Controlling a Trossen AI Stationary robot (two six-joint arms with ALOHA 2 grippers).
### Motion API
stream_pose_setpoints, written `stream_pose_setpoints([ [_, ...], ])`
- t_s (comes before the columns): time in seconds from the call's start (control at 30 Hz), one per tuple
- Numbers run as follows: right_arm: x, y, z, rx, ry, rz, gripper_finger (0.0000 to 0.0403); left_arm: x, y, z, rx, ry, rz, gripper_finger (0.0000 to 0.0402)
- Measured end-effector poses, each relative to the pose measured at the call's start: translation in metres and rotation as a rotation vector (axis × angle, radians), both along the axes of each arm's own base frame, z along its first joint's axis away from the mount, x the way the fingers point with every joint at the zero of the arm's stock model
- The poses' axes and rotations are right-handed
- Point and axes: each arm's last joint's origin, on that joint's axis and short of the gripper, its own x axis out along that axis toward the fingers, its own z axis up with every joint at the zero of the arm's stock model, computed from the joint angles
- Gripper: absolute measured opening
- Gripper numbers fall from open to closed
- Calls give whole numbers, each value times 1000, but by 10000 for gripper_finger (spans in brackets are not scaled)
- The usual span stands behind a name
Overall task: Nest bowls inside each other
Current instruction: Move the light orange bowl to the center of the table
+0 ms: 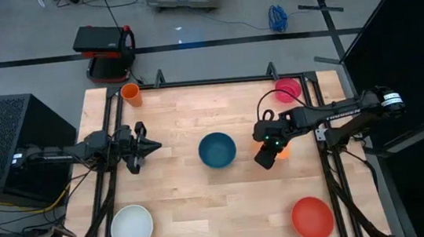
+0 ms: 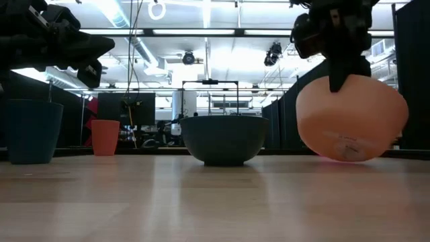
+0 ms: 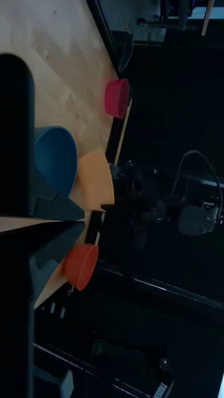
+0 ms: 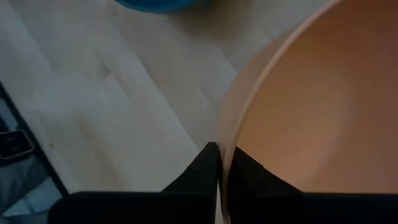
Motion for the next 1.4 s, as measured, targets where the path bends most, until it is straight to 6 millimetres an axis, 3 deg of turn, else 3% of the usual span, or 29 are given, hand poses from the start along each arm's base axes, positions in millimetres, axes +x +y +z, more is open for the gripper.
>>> stream_pose_setpoints([
  [0.2, 10, 2, 3, 55, -88, -4, 1, 0, 0, 0, 0, 0, 0, 1],
  [0.97, 56, 16, -47, 162, -70, 114, 2, 0, 0, 0, -25, -1, -3, 1],
  [1.4, 72, -22, -67, 121, -106, 69, 1, 0, 0, 0, -26, -1, -4, 1],
])
